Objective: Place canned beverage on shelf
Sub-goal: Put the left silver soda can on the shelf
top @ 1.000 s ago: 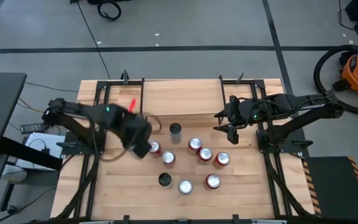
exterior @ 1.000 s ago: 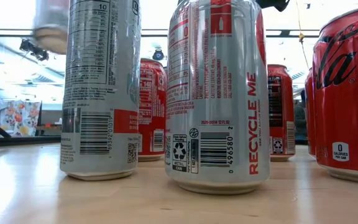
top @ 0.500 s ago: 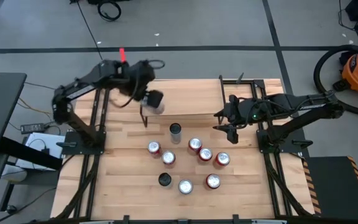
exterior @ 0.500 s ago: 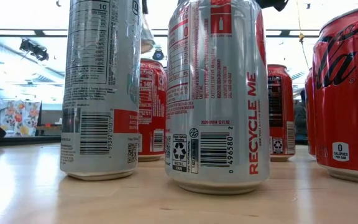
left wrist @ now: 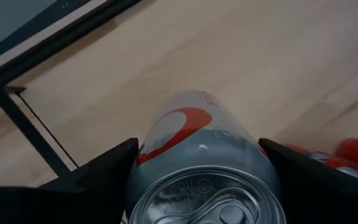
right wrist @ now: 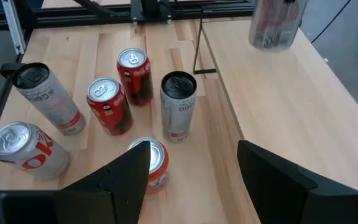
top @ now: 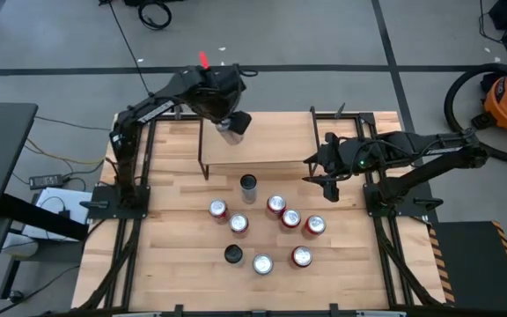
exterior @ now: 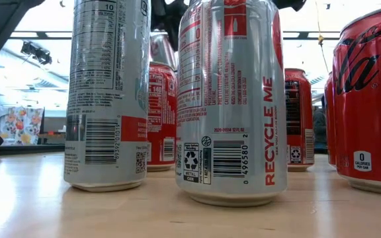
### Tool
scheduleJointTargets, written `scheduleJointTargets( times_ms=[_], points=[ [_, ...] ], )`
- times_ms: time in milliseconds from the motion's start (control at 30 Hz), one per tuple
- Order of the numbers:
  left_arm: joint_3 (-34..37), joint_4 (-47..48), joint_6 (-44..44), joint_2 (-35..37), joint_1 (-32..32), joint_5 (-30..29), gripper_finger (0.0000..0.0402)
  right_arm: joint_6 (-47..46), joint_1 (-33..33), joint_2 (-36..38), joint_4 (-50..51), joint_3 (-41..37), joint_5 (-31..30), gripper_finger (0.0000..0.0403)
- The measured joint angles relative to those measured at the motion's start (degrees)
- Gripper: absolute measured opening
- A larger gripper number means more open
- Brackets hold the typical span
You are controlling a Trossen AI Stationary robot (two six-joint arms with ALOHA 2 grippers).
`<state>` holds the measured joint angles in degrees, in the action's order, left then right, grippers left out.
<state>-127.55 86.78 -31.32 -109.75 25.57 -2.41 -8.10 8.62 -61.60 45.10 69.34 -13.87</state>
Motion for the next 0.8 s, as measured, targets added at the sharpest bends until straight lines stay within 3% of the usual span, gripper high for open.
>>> scheduleJointTargets(
  times_ms=[367,800],
  points=[
    [0.0,0.6,14.1,-1.7,3.6,-2.5,0.0322,-1.0,-3.7,0.0,-0.8,0.0,-3.6,0.0251],
    [0.0,0.9,15.7,-1.7,4.7,-2.4,0.0329,0.3,-5.5,-0.2,-3.7,0.0,-2.6,0.0251]
  ],
)
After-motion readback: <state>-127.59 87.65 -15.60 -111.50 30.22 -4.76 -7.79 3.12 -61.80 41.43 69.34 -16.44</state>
